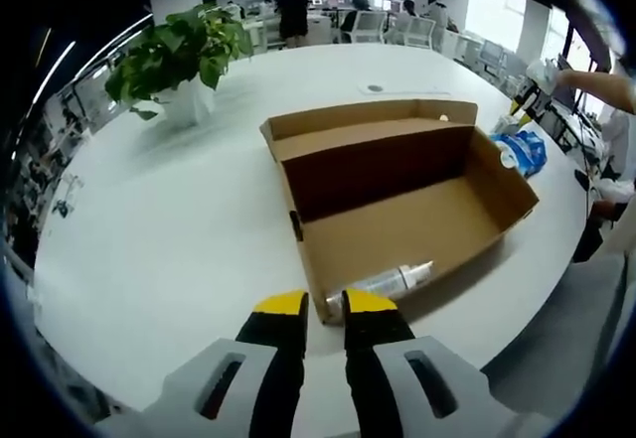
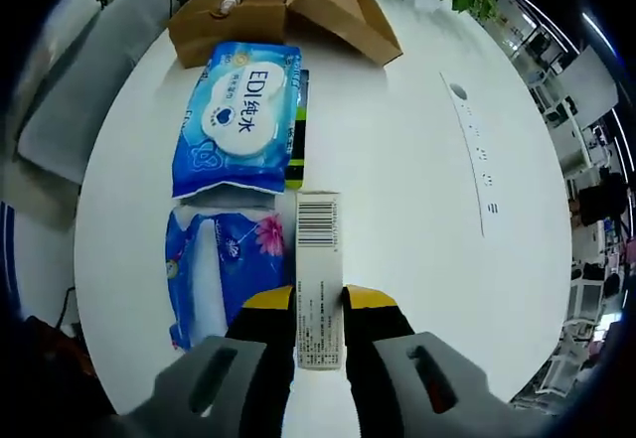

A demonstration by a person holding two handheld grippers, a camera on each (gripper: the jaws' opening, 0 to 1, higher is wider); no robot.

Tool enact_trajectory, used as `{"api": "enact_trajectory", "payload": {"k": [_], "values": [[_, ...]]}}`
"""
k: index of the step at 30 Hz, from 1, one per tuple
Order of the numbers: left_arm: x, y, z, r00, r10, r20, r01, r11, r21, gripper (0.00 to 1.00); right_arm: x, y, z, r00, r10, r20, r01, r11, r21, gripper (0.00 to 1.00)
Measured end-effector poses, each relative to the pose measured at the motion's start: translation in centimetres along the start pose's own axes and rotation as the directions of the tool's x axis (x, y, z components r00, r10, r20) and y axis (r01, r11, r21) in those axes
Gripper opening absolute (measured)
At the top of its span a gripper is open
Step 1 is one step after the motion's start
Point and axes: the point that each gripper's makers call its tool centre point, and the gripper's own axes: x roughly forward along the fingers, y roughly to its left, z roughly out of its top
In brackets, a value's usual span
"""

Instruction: Operate the shoe box by opening the lid, removing the specified soft item, and placing it in the target area until the item is outside and the box remains undamaged.

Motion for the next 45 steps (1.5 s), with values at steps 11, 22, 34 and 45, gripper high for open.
{"api": "enact_trajectory", "payload": {"k": [11,22,34,45], "values": [[-0.2,-0.1,0.3,1.0,-0.007,0.006,0.006,1.0,0.025,0.13,0.2,-0.3,-0.3,1.0,-0.015,-0.018,0.014,1.0,-0.008,0.16],[0.0,-0.7,1.3,0.999,-0.048,0.01,0.047,0.994,0.096,0.16,-0.3,-0.4,0.2,0.999,-0.053,-0.002,0.053,0.998,0.034,0.21],[0.7,-2.8,2.5,0.979,-0.189,-0.075,0.203,0.92,0.335,0.25,-3.9,0.0,2.4,0.982,-0.166,0.094,0.147,0.972,0.185,0.38],[2.3,-4.2,3.1,0.952,-0.265,-0.155,0.307,0.84,0.447,0.32,-6.4,3.3,4.4,0.959,-0.226,0.172,0.162,0.932,0.325,0.48]]}}
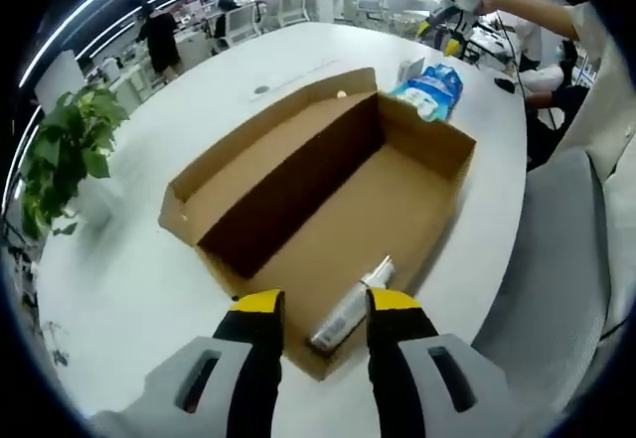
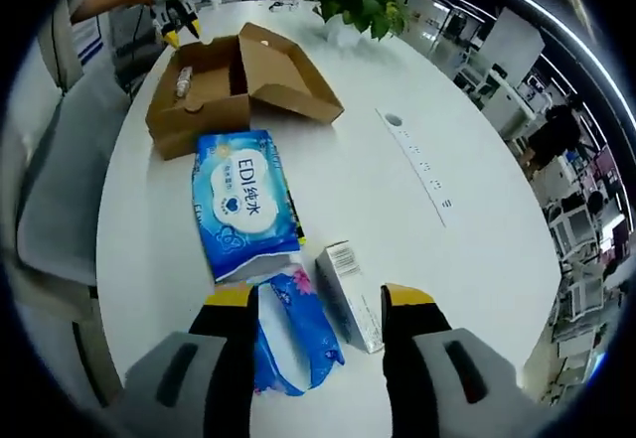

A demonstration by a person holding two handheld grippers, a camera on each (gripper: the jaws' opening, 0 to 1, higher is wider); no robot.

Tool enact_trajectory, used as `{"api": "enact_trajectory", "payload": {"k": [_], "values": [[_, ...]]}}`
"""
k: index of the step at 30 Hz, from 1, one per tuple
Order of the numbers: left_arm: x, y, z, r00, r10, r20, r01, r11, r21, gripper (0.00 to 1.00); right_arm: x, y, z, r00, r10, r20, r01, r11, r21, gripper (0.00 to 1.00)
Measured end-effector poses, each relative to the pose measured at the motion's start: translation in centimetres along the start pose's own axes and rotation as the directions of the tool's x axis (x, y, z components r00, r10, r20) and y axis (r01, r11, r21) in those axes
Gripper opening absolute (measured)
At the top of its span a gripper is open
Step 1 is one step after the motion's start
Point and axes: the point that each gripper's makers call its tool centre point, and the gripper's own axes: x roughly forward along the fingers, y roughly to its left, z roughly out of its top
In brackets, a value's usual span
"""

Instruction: Operate the shoe box by opening the lid, removing the specified soft item, and placing it in the target area until the item is outside and the box remains undamaged.

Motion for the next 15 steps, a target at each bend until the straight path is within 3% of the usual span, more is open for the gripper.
{"api": "enact_trajectory", "payload": {"k": [8,15], "values": [[1.4,-0.7,-0.3,0.994,-0.084,-0.065,0.09,0.991,0.097,0.34,-1.4,3.5,2.0,0.995,-0.026,0.099,0.014,0.993,0.114,0.6],[2.6,-0.8,0.1,0.983,-0.155,-0.102,0.171,0.969,0.177,0.35,-2.2,6.6,3.1,0.987,-0.051,0.154,0.02,0.98,0.199,0.71]]}}
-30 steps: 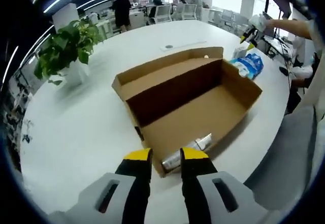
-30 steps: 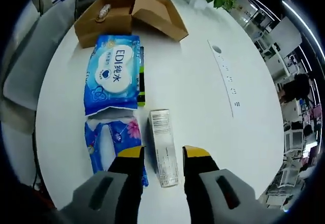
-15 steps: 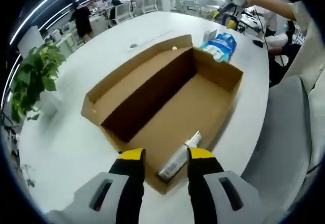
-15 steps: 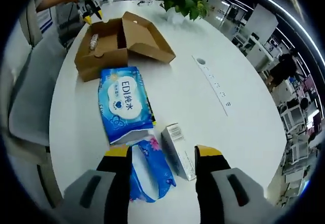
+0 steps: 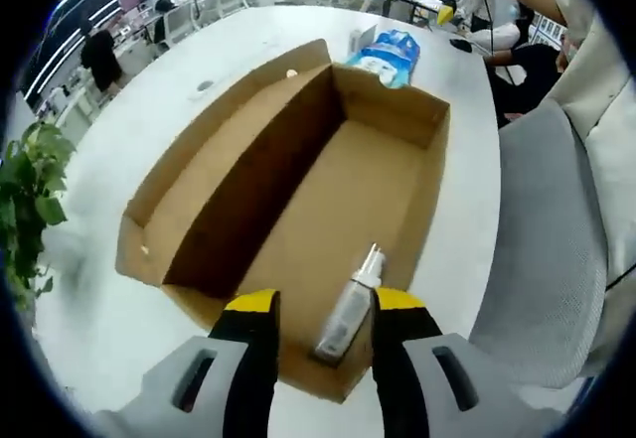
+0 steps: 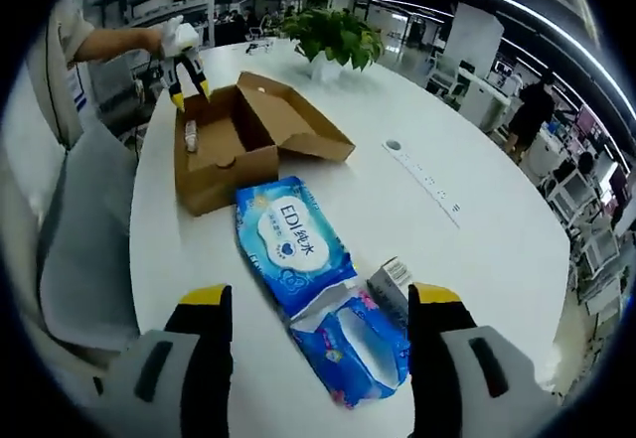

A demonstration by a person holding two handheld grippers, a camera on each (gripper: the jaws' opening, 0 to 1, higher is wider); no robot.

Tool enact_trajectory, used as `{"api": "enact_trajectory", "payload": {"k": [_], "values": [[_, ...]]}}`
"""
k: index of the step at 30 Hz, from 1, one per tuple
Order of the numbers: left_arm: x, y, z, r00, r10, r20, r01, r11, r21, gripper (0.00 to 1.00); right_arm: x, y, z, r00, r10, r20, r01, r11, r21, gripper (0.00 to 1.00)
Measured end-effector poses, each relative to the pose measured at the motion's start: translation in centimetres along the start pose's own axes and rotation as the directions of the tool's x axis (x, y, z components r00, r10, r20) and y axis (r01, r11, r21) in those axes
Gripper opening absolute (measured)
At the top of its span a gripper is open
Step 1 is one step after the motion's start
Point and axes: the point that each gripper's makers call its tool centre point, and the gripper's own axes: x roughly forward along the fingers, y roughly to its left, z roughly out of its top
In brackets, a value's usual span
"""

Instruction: Operate the shoe box by opening the lid, removing the specified soft item, and placing it in the target area until the item is outside and the box remains undamaged.

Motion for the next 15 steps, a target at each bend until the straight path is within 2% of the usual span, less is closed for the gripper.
{"api": "enact_trajectory", "payload": {"k": [6,11,15], "values": [[1.0,-0.2,-0.1,0.994,-0.093,-0.064,0.098,0.992,0.079,0.38,-0.5,1.8,0.1,0.999,-0.036,0.033,0.033,0.998,0.061,0.85],[1.6,-0.2,0.0,0.985,-0.139,-0.105,0.153,0.979,0.138,0.39,-1.0,3.3,0.6,0.996,-0.067,0.064,0.06,0.993,0.1,0.96],[1.9,-0.3,0.0,0.976,-0.176,-0.129,0.196,0.967,0.163,0.41,-1.5,4.8,1.3,0.992,-0.073,0.099,0.059,0.988,0.141,0.96]]}}
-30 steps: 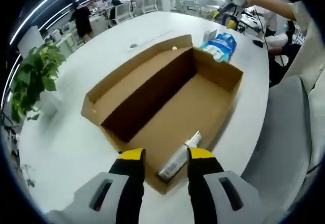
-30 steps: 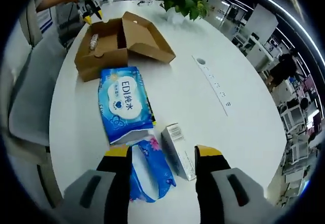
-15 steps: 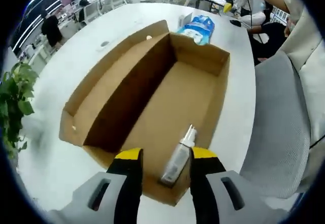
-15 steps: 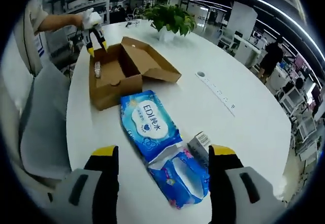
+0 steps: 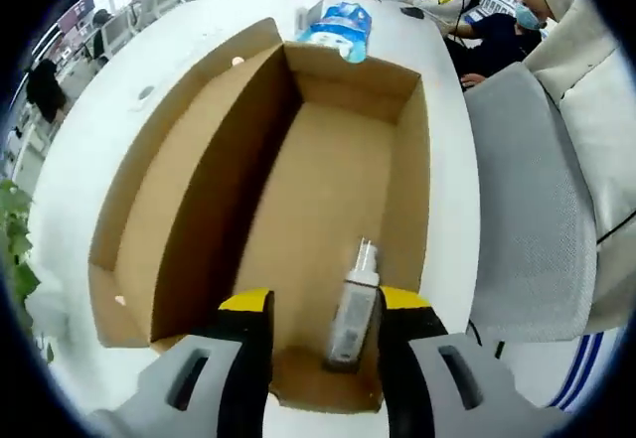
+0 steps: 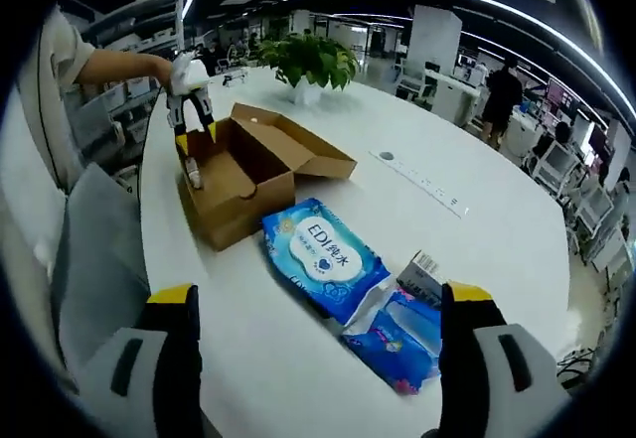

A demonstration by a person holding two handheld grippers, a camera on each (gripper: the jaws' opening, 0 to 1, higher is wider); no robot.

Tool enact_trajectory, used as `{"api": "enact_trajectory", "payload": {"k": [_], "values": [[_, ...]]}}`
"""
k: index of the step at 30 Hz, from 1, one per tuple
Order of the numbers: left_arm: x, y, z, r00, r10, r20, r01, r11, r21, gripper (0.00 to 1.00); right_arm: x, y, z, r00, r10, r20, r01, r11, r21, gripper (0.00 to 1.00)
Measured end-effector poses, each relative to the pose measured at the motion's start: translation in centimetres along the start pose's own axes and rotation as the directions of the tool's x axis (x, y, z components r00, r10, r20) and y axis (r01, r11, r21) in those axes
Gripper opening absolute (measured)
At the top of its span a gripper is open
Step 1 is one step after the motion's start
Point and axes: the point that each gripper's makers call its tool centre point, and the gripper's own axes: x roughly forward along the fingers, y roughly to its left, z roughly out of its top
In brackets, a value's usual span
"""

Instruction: Operate the shoe box by opening the lid, removing the specified soft item, and placing it in the target area until the item is outside and the box remains undamaged.

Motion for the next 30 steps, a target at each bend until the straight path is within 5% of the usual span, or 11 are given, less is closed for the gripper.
{"api": "enact_trajectory", "payload": {"k": [9,16,23,30], "values": [[1.6,0.3,-0.6,0.992,-0.102,-0.078,0.109,0.99,0.094,0.47,-0.6,2.2,0.5,0.999,-0.018,0.045,0.015,0.997,0.069,0.96],[2.6,-0.3,-0.9,0.973,-0.188,-0.132,0.208,0.966,0.152,0.49,-0.5,3.7,0.3,0.997,-0.034,0.066,0.025,0.991,0.13,0.96],[4.1,-0.5,-1.4,0.955,-0.226,-0.192,0.265,0.941,0.21,0.5,-0.4,3.8,-0.4,0.997,-0.055,0.061,0.044,0.984,0.173,0.96],[5.2,0.0,-1.7,0.952,-0.216,-0.215,0.265,0.934,0.239,0.53,-0.2,3.7,-0.7,0.996,-0.074,0.058,0.062,0.979,0.193,0.96]]}}
